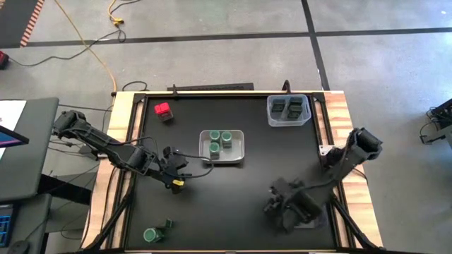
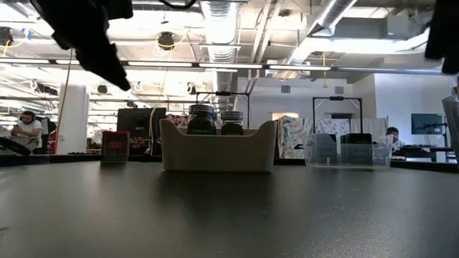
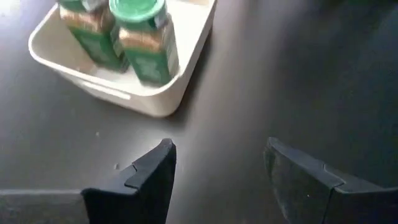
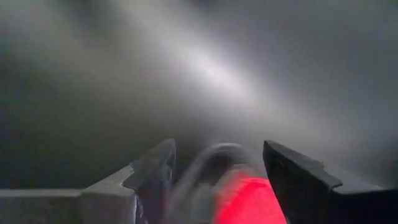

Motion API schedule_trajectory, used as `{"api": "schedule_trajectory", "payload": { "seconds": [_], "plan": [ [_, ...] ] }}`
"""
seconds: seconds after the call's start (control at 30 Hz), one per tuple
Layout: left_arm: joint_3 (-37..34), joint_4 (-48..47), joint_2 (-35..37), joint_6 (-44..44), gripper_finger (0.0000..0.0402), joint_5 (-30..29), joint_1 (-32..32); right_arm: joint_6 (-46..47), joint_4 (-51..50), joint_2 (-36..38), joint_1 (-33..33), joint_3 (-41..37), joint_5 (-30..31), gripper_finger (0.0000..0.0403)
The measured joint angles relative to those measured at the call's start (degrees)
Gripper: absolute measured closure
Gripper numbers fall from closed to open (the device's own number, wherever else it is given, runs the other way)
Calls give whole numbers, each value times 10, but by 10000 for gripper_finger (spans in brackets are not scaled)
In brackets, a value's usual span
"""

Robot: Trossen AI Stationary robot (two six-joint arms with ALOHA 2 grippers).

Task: Sort spices by type
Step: Put the red seasoning can into the black bin

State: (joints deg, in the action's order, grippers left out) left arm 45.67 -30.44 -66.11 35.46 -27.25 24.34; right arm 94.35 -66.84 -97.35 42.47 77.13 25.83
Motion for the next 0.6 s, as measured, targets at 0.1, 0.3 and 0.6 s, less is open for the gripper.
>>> {"api": "schedule_trajectory", "payload": {
  "seconds": [0.1, 0.3, 0.6],
  "plan": [
    [0, 29, 0, -4, 171, -11, -9, 34, -72, 31, 24, 0, 50, 132],
    [0, 112, 0, -12, 171, -46, -50, -33, -113, 154, 22, -41, 182, 132],
    [0, 139, 0, 20, 171, -48, -132, -228, 35, 399, -46, -226, 207, 132]
  ]
}}
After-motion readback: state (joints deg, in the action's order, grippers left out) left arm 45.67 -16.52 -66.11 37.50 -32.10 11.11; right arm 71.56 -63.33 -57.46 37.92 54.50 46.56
